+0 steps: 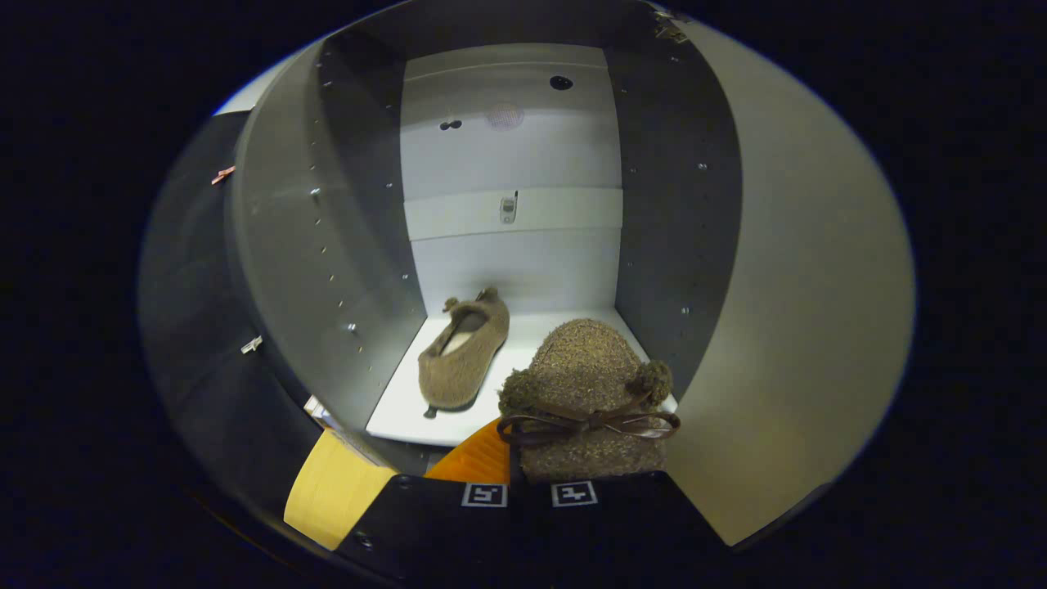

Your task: Open the shoe cabinet door, grab the shoes and put them into the shoe cabinet, then close the shoe cabinet door.

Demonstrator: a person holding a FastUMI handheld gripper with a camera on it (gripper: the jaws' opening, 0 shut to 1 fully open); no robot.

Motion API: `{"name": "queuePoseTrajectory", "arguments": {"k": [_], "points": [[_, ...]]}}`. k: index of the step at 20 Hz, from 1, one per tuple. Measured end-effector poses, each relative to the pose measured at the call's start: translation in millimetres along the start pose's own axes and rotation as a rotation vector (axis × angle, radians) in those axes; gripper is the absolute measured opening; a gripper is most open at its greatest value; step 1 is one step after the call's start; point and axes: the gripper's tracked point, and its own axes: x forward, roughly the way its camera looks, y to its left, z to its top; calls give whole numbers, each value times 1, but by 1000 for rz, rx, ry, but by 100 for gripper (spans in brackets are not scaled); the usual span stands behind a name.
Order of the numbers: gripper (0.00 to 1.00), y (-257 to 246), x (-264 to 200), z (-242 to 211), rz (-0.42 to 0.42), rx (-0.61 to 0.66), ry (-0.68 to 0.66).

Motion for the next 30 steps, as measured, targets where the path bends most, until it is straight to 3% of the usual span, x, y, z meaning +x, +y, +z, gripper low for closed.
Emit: {"name": "queuePoseTrajectory", "arguments": {"k": [9, 16, 27, 30], "points": [[5, -10, 126, 60, -50, 8, 35], [5, -21, 203, 31, -60, 18, 148], [6, -15, 246, 11, -44, 20, 213], [20, -12, 239, 7, -34, 15, 232]]}}
